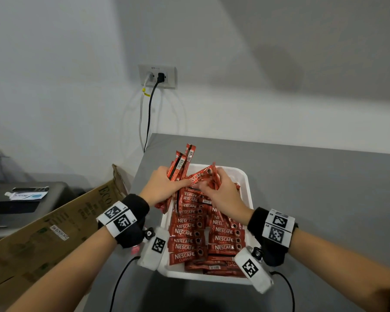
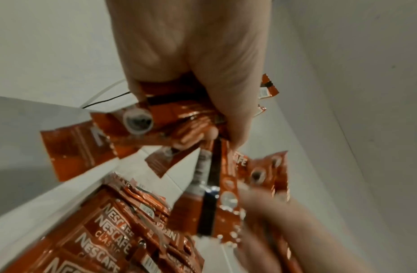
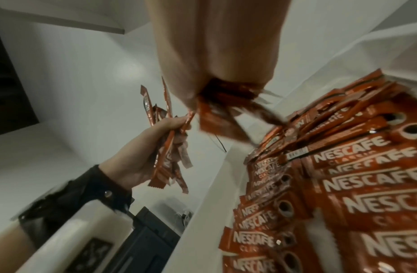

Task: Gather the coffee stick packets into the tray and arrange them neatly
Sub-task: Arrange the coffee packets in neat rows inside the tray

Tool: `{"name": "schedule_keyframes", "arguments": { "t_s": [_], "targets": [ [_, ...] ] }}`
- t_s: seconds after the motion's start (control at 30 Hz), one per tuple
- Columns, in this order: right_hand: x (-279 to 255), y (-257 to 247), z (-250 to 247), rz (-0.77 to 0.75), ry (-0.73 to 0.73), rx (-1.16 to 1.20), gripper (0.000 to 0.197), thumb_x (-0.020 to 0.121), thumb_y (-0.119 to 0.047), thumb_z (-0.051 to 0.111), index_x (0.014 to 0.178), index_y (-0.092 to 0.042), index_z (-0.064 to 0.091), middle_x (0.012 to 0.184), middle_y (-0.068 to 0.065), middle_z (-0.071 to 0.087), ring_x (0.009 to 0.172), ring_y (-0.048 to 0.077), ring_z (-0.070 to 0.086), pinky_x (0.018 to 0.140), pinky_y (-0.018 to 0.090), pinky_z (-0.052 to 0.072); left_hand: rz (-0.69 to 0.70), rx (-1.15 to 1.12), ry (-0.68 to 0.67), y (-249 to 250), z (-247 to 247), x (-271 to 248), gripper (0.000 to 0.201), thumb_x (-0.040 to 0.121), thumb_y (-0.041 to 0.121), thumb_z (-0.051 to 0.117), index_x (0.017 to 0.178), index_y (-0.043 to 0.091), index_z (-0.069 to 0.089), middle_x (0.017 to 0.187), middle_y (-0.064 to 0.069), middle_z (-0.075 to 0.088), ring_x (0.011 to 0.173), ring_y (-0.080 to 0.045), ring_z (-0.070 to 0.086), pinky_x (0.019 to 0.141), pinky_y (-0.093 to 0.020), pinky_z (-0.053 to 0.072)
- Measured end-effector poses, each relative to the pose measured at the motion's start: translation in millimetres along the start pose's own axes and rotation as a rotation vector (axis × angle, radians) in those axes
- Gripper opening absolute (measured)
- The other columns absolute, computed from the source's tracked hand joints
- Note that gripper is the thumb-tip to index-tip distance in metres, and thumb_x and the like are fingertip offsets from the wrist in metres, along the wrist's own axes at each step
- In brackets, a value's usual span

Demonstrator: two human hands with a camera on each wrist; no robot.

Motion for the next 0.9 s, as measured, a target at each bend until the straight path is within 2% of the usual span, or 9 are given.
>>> {"name": "schedule_keyframes", "arguments": {
  "t_s": [0.1,0.17,0.23,0.3,0.43,0.5,0.7,0.8,0.9],
  "targets": [
    [-10,12,-5,0.101,-0.345,-0.359,0.015,0.082,-0.011,0.069,0.086,-0.02,0.058,0.08,-0.012,0.06,0.072,-0.002,0.057,0.065,0.009,0.042,-0.039,0.041,0.039,-4,-11,5,0.018,0.081,0.024,0.071,0.073,0.011,0.06,0.066,0.002,0.065,0.056,-0.005,0.063,0.059,-0.018,0.048],
    [-19,18,1,0.06,-0.619,-0.609,0.001,0.084,-0.013,0.065,0.084,-0.012,0.065,0.081,-0.003,0.066,0.075,0.01,0.064,0.07,0.019,0.05,-0.053,0.091,-0.004,-6,-15,6,0.018,0.08,0.025,0.071,0.074,0.013,0.059,0.07,0.001,0.066,0.058,-0.006,0.063,0.059,-0.017,0.048],
    [-24,18,9,-0.046,-0.775,-0.738,0.011,0.087,-0.014,0.061,0.088,-0.005,0.066,0.084,0.007,0.07,0.071,0.019,0.066,0.068,0.029,0.054,-0.046,0.153,-0.067,-5,-14,5,0.018,0.08,0.026,0.072,0.075,0.015,0.058,0.074,0.001,0.067,0.06,-0.004,0.063,0.058,-0.014,0.048],
    [-25,9,14,-0.141,-0.75,-0.739,0.012,0.087,-0.015,0.061,0.092,-0.007,0.068,0.085,0.006,0.07,0.066,0.013,0.063,0.064,0.025,0.052,-0.033,0.226,-0.109,-5,-14,3,0.017,0.081,0.026,0.071,0.073,0.019,0.058,0.073,0.005,0.066,0.059,0.0,0.061,0.057,-0.01,0.045],
    [-21,-3,7,-0.372,-0.177,-0.596,0.019,0.085,-0.019,0.067,0.103,-0.013,0.068,0.094,-0.004,0.066,0.079,0.008,0.061,0.073,0.021,0.052,-0.033,0.292,-0.19,-6,-15,-4,0.019,0.08,0.027,0.072,0.068,0.024,0.058,0.064,0.009,0.061,0.048,0.007,0.058,0.05,-0.004,0.04],
    [-16,-1,4,-0.371,-0.061,-0.687,0.02,0.087,-0.028,0.066,0.103,-0.016,0.067,0.1,-0.009,0.061,0.085,0.006,0.058,0.076,0.019,0.048,-0.051,0.262,-0.251,-7,-14,-8,0.015,0.081,0.024,0.072,0.071,0.024,0.06,0.068,0.01,0.064,0.05,0.007,0.06,0.051,-0.005,0.042],
    [-10,0,5,-0.101,-0.378,-0.739,0.018,0.088,-0.034,0.063,0.095,-0.018,0.069,0.076,-0.004,0.065,0.057,0.005,0.052,0.054,0.013,0.037,-0.07,0.345,-0.348,-17,-10,-9,0.018,0.079,0.031,0.073,0.087,0.016,0.068,0.082,0.001,0.071,0.068,-0.004,0.067,0.067,-0.014,0.052],
    [-16,7,10,0.023,-0.636,-0.791,0.021,0.084,-0.03,0.069,0.083,-0.01,0.068,0.075,0.003,0.068,0.057,0.012,0.059,0.058,0.024,0.051,-0.098,0.36,-0.261,-21,-13,-9,0.017,0.082,0.027,0.07,0.075,0.016,0.06,0.07,0.003,0.065,0.057,-0.002,0.06,0.057,-0.012,0.046],
    [-29,16,25,0.036,-0.775,-0.824,0.017,0.085,-0.027,0.069,0.074,-0.014,0.063,0.071,0.0,0.064,0.056,0.01,0.056,0.057,0.025,0.049,-0.089,0.361,-0.167,-20,-17,-8,0.022,0.084,0.023,0.067,0.071,0.013,0.052,0.064,0.003,0.058,0.053,-0.005,0.055,0.052,-0.01,0.042]
  ]
}}
Point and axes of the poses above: each hand's wrist, its own x-axis towards the middle knuckle, its own z-axis out of the palm, y = z × x, the point moved 1 cm from there along x, towards the middle knuckle
